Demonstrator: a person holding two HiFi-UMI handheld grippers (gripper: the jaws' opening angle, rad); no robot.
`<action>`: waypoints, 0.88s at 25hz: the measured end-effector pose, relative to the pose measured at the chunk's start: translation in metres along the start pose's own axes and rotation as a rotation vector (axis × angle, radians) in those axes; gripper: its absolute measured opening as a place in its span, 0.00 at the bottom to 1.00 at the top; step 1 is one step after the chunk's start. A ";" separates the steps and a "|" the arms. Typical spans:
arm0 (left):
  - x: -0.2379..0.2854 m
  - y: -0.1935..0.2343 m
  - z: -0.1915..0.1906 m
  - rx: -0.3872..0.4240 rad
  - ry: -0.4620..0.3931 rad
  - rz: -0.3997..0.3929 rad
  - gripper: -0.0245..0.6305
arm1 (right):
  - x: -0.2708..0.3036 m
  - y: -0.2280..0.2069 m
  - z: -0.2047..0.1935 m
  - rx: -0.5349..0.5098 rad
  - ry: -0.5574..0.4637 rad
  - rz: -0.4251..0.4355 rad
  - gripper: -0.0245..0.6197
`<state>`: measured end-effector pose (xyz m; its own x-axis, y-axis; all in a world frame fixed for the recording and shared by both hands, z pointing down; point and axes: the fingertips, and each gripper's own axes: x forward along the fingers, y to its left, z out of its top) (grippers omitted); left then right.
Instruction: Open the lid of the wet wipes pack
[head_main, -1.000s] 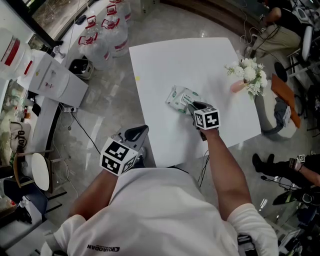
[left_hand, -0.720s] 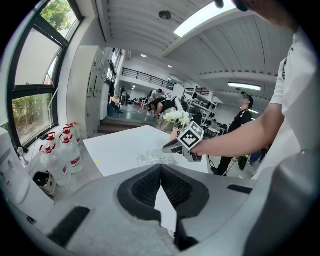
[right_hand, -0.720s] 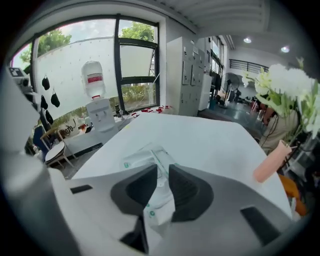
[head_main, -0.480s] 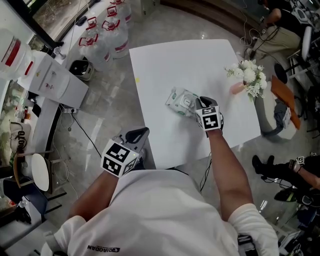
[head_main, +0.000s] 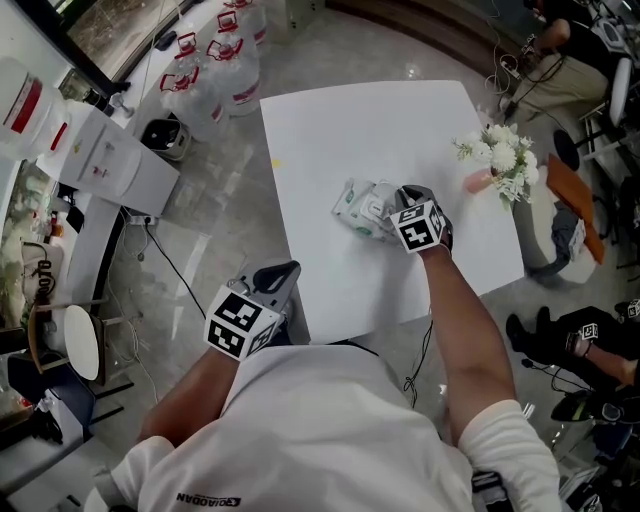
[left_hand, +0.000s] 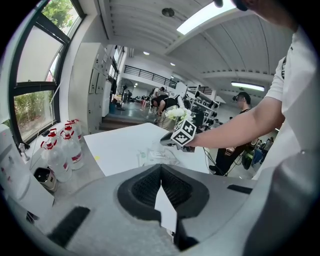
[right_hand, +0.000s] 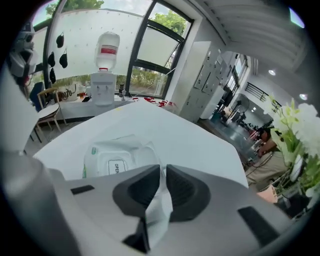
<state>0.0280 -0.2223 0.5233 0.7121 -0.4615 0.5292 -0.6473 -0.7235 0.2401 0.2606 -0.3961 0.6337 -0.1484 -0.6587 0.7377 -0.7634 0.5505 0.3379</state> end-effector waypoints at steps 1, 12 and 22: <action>0.001 0.000 -0.001 -0.002 0.002 0.001 0.05 | 0.004 -0.002 -0.001 -0.014 0.009 0.004 0.11; 0.006 0.006 -0.009 -0.038 0.024 0.028 0.05 | 0.041 -0.002 -0.014 -0.078 0.088 0.073 0.11; 0.000 0.011 -0.016 -0.060 0.033 0.052 0.04 | 0.053 0.012 -0.022 -0.084 0.113 0.112 0.09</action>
<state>0.0159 -0.2221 0.5388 0.6684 -0.4798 0.5684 -0.6990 -0.6664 0.2594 0.2577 -0.4134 0.6897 -0.1545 -0.5314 0.8329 -0.6904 0.6611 0.2937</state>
